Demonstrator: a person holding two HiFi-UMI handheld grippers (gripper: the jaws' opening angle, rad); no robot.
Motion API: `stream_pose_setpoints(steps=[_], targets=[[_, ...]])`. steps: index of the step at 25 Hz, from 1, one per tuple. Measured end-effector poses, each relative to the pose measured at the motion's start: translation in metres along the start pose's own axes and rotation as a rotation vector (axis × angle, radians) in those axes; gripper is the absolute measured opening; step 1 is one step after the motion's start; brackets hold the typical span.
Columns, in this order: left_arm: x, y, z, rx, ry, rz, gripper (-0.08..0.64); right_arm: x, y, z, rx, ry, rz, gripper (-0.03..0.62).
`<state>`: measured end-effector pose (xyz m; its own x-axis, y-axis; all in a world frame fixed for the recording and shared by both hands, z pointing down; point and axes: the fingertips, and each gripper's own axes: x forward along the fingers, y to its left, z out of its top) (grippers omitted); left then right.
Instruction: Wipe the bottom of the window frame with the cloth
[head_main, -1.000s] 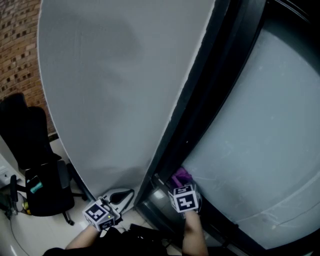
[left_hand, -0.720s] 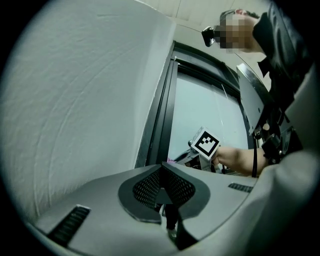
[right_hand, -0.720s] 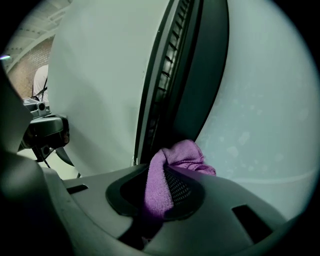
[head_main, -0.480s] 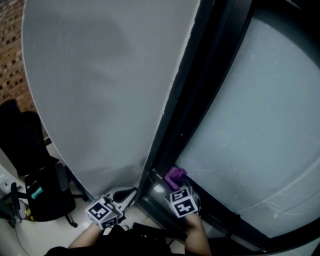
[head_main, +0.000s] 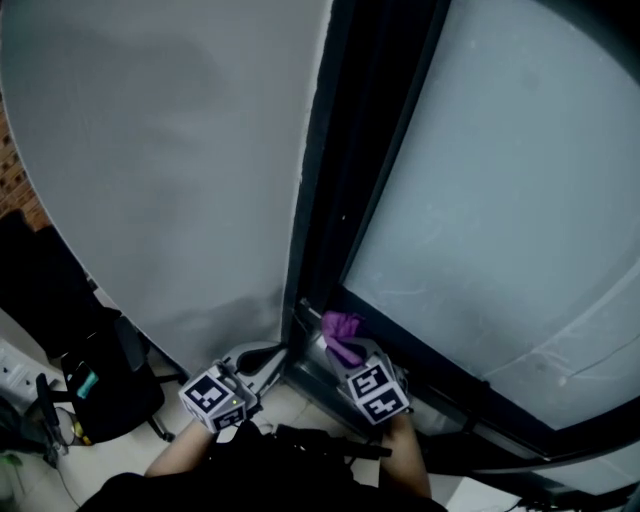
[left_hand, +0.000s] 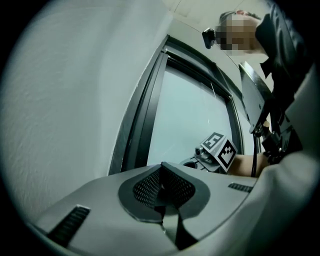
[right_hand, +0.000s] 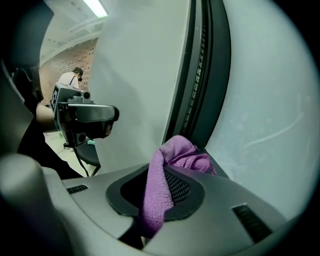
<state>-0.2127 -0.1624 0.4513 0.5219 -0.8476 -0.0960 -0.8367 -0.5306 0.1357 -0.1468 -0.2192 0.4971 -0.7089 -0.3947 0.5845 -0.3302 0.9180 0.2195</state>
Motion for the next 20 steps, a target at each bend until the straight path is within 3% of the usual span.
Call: stream_pose_setpoints(steps=[7, 11, 14, 20], targets=[[0.003, -0.02, -0.009, -0.018, 0.042, -0.041, 0.0, -0.05, 0.011, 0.009, 0.01, -0.256, -0.015, 0.066], [0.015, -0.031, -0.002, 0.022, 0.002, -0.039, 0.0, -0.091, -0.003, 0.022, 0.075, -0.484, -0.052, 0.066], [0.02, -0.039, 0.011, 0.051, -0.059, -0.026, 0.0, -0.122, -0.008, 0.029, 0.071, -0.603, -0.109, 0.064], [0.016, -0.04, 0.026, 0.042, -0.125, 0.019, 0.0, -0.155, -0.011, 0.011, 0.202, -0.687, -0.13, 0.061]])
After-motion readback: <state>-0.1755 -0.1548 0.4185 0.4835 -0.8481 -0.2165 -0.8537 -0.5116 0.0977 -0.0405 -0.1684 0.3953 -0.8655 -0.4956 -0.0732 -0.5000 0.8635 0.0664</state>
